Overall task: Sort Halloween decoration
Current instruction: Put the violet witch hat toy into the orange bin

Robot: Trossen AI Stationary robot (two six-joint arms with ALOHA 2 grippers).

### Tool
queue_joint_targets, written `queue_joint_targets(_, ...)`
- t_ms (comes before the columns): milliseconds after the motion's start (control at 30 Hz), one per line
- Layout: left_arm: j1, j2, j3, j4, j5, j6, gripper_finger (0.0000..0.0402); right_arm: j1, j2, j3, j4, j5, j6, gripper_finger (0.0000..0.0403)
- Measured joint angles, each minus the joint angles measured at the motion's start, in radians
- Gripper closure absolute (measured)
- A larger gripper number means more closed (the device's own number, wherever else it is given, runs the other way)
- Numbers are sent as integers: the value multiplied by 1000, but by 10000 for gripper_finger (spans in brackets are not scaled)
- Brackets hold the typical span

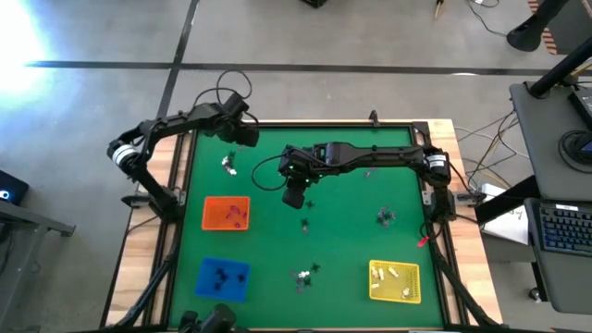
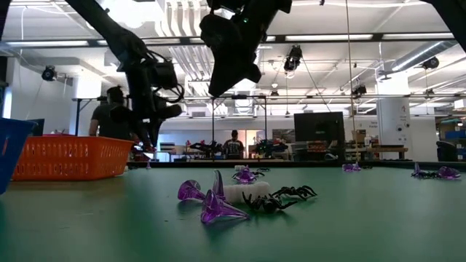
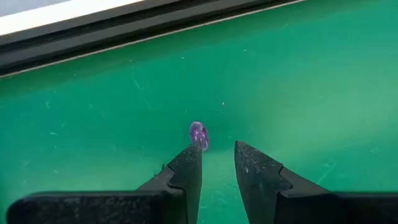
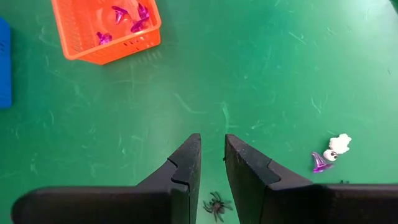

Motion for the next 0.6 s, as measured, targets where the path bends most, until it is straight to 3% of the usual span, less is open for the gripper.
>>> queue_joint_targets(600,0,99,0,-6,2,-52,324,14,0,0,-11,1,4,339)
